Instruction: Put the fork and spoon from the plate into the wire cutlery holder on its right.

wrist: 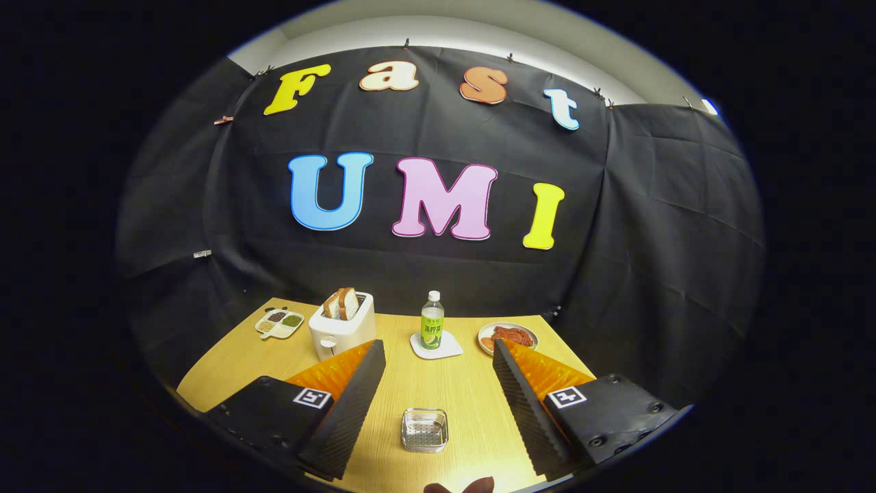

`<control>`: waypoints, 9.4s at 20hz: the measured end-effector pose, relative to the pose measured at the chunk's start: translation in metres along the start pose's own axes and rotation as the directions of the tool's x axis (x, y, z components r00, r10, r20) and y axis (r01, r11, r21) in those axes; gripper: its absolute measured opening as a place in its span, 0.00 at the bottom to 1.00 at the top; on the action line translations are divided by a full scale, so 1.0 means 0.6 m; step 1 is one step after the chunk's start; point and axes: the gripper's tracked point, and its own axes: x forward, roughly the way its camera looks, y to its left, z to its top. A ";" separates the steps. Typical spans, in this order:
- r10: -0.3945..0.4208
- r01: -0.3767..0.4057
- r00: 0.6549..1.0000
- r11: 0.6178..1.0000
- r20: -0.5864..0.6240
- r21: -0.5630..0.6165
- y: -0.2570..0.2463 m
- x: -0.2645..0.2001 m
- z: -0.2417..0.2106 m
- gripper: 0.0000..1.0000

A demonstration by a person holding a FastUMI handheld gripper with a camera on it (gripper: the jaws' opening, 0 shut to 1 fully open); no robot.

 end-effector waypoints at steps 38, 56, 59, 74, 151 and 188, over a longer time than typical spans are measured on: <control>0.308 -0.111 0.201 0.950 -0.930 0.291 0.425 -0.054 -0.578 0.25; 0.265 -0.328 0.248 0.928 -0.932 0.176 0.065 -0.055 -0.317 0.13; 0.192 -0.350 0.143 0.927 -0.971 0.132 0.016 -0.060 -0.317 0.13; -0.049 -0.452 -0.234 0.890 -0.971 0.064 -0.036 -0.026 -0.361 0.13; 0.603 -0.144 -0.006 0.789 -0.798 0.598 0.428 -0.068 -0.414 0.11; -0.015 -0.179 -0.569 0.978 -0.822 0.106 -0.008 0.014 -0.369 0.16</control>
